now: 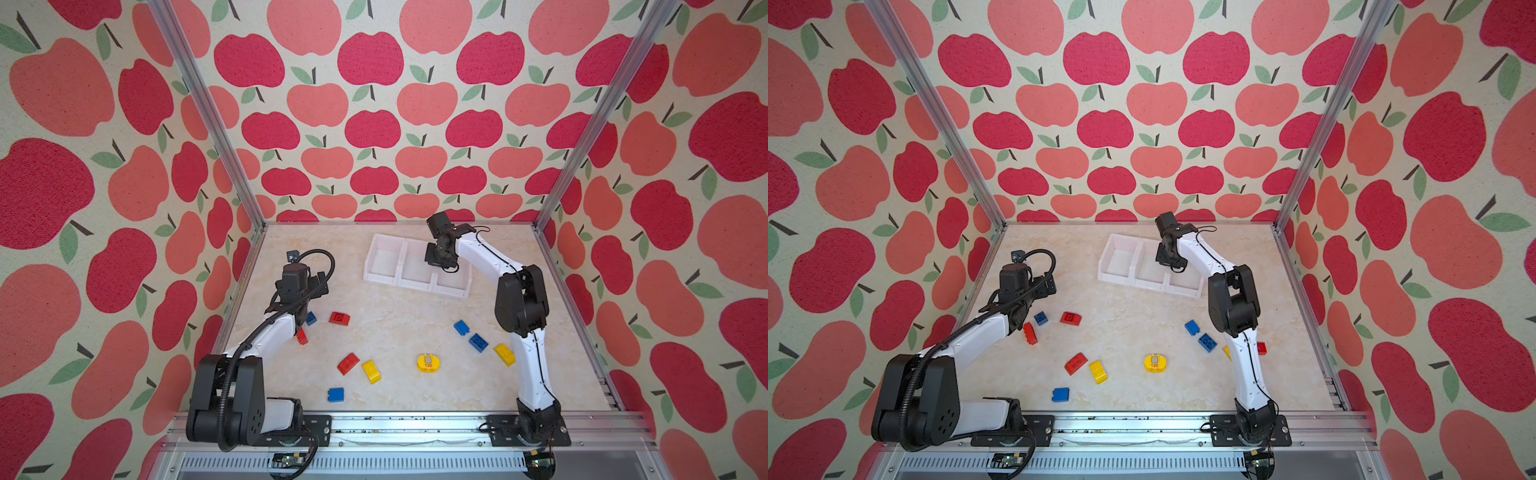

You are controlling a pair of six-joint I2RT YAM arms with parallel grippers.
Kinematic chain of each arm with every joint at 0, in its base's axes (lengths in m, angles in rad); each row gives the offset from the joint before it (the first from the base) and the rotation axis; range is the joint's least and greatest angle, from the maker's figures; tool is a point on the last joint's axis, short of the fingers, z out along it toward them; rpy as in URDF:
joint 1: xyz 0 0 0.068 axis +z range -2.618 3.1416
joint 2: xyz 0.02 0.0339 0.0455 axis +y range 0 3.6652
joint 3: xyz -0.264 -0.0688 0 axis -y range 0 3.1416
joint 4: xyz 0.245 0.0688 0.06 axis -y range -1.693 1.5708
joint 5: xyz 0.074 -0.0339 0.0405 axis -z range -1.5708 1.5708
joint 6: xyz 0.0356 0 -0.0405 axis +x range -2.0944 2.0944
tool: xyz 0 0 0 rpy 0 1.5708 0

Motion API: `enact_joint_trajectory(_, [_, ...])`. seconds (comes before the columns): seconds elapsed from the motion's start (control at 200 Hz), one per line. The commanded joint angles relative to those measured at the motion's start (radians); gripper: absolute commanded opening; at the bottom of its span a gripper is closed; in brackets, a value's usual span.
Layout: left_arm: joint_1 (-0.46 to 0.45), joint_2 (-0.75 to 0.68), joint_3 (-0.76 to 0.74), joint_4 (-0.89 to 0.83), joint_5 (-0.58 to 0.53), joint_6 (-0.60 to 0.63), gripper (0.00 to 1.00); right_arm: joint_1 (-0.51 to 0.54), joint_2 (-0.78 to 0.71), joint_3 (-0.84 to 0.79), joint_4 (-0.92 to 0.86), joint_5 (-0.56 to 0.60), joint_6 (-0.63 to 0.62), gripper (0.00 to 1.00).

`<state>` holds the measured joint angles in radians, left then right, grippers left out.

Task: Sort the legos into containers by color
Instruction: 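Push the white three-compartment bin toward the table center with the right gripper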

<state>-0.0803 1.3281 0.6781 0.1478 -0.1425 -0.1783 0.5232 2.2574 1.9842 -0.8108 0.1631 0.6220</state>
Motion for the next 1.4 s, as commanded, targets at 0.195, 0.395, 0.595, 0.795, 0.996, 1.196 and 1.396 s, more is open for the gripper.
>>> enact_joint_trajectory(0.195, [-0.001,-0.078,-0.043,-0.027,-0.014,-0.027,0.99,0.096,-0.010,-0.002,0.022,-0.065,-0.105,0.19])
enact_joint_trajectory(0.395, [-0.003,-0.111,-0.055,-0.043,-0.015,-0.027,0.99,0.134,-0.021,-0.034,0.031,-0.068,-0.100,0.19])
enact_joint_trajectory(0.595, [-0.002,-0.139,-0.066,-0.058,-0.012,-0.027,0.99,0.146,-0.053,-0.078,0.014,-0.015,-0.080,0.19])
enact_joint_trajectory(0.795, [-0.002,-0.168,-0.081,-0.068,-0.011,-0.027,0.99,0.138,-0.091,-0.124,-0.005,0.034,-0.061,0.19])
enact_joint_trajectory(0.996, [-0.003,-0.187,-0.086,-0.074,-0.014,-0.029,0.99,0.130,-0.120,-0.167,-0.013,0.057,-0.051,0.19])
enact_joint_trajectory(1.196, [-0.005,-0.181,-0.080,-0.071,-0.008,-0.033,0.99,0.119,-0.136,-0.180,-0.004,0.052,-0.048,0.26])
enact_joint_trajectory(1.396, [-0.013,-0.171,-0.067,-0.073,-0.003,-0.034,0.99,0.102,-0.174,-0.163,0.024,0.032,-0.074,0.46])
